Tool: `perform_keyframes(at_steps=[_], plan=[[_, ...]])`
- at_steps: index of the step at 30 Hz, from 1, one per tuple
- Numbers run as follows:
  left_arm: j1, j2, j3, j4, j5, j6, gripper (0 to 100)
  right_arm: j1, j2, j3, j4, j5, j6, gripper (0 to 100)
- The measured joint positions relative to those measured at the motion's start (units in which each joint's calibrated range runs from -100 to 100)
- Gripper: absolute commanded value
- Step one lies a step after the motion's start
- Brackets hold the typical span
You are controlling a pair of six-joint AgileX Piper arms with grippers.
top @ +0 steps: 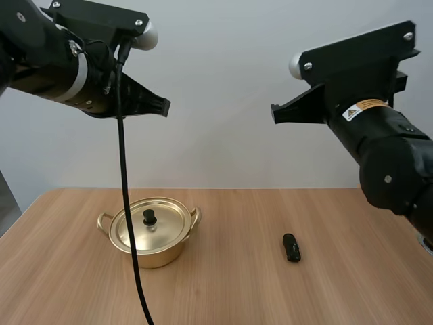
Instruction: Open the pot, put the car inside, and close it
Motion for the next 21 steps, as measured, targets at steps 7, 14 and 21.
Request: perform_keyframes(at_steps=[7, 14, 21], plan=[[0.0, 9.74, -8.82, 3.28, 16.95, 1.7, 0, 0.0, 6.68, 0.0, -0.82, 18.67, -0.39, 0], [0.0, 19.8, -15.89, 3.28, 19.7, 2.03, 0, 0.0, 6.56, 0.0, -0.82, 35.05, -0.62, 0], [0.0, 29.08, -13.3, 3.42, 19.77, 3.64, 0, 0.0, 6.56, 0.0, -1.36, 55.85, -1.1, 0]])
